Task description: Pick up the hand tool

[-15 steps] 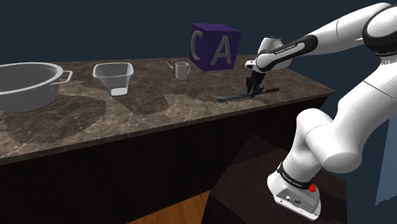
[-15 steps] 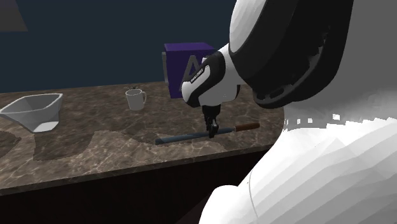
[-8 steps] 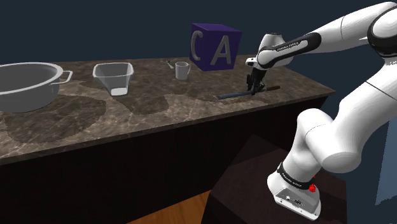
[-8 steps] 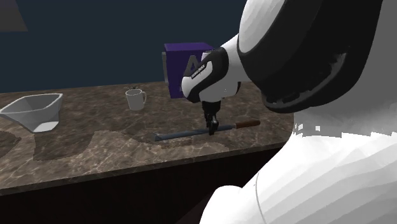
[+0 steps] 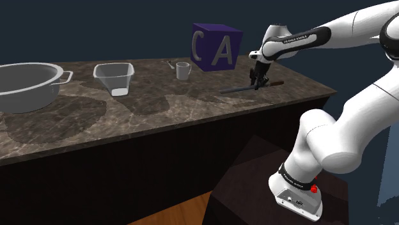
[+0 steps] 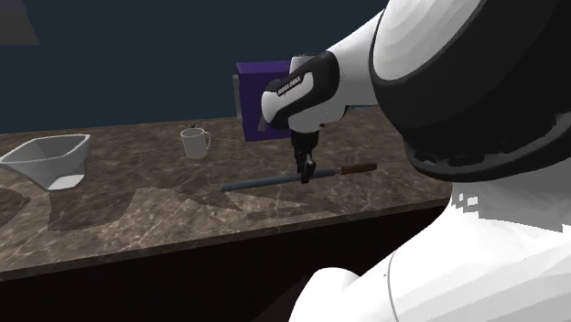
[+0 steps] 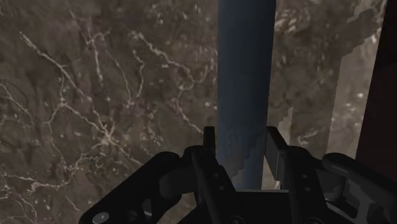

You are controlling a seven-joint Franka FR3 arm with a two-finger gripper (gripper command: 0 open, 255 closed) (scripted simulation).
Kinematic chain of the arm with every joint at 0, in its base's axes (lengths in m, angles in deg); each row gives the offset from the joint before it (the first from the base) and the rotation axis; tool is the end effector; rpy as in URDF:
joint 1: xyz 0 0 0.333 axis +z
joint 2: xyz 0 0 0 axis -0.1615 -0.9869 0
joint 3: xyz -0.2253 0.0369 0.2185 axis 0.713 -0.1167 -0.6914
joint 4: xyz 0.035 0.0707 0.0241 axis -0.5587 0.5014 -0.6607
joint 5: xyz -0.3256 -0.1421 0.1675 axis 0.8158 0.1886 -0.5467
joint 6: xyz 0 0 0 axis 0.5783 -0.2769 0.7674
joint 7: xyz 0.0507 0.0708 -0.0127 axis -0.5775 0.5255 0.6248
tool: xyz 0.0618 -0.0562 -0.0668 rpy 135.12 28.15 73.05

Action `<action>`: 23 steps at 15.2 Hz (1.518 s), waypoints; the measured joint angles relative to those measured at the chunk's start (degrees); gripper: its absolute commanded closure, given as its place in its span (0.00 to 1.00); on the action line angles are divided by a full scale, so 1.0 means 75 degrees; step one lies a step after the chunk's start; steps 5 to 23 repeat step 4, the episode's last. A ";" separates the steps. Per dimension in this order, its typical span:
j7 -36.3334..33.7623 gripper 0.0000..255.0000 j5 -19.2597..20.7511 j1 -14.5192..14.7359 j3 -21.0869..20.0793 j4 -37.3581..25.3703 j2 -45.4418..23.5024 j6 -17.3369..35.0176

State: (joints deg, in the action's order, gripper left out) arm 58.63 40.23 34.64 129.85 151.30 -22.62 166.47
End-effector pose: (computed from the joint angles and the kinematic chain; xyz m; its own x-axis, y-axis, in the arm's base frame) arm 0.3606 -0.3344 0.4245 0.4772 0.8785 -0.0235 0.8771 -0.4745 0.0752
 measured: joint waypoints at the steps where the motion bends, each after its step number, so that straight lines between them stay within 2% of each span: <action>1: -0.0008 1.00 -0.0006 -0.0030 -0.0090 -0.0101 0.0050 -0.0151; 4: -0.0026 1.00 0.0014 -0.0120 -0.0262 -0.0238 0.0170 -0.0411; 23: -0.0026 1.00 0.0014 -0.0120 -0.0262 -0.0238 0.0170 -0.0411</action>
